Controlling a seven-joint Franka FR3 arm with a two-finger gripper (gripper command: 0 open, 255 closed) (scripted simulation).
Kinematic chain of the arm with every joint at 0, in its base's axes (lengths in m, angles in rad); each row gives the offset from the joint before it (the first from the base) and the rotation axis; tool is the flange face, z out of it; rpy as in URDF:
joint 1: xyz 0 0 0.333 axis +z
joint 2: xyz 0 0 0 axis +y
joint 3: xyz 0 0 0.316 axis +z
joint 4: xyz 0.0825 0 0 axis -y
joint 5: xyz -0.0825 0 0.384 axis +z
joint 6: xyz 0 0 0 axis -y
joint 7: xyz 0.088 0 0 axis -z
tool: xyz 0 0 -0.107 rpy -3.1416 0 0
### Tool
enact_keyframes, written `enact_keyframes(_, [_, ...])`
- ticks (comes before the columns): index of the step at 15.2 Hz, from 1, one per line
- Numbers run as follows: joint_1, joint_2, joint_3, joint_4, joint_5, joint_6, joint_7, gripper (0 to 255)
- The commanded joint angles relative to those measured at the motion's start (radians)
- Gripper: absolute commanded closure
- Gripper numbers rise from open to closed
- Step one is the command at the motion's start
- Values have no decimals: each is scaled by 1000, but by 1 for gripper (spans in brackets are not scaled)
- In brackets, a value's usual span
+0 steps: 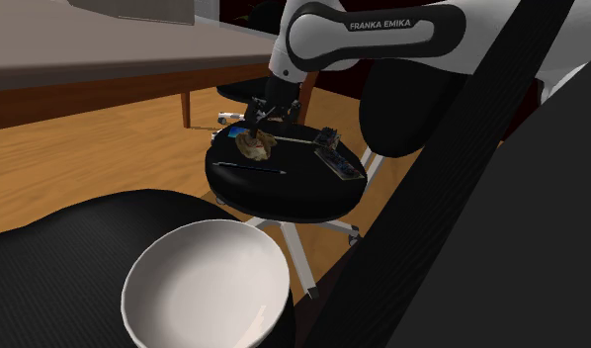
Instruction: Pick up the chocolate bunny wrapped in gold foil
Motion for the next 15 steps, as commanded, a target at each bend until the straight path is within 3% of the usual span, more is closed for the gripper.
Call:
enact_keyframes(1, [1,15,4,-7,2,26,6,0])
enact_keyframes(8, [2,23,6,-74,4,102,4,0])
enact_keyframes(9, [3,24,7,-74,4,102,5,255])
enact_keyframes(15, [3,24,7,-73,4,101,5,255])
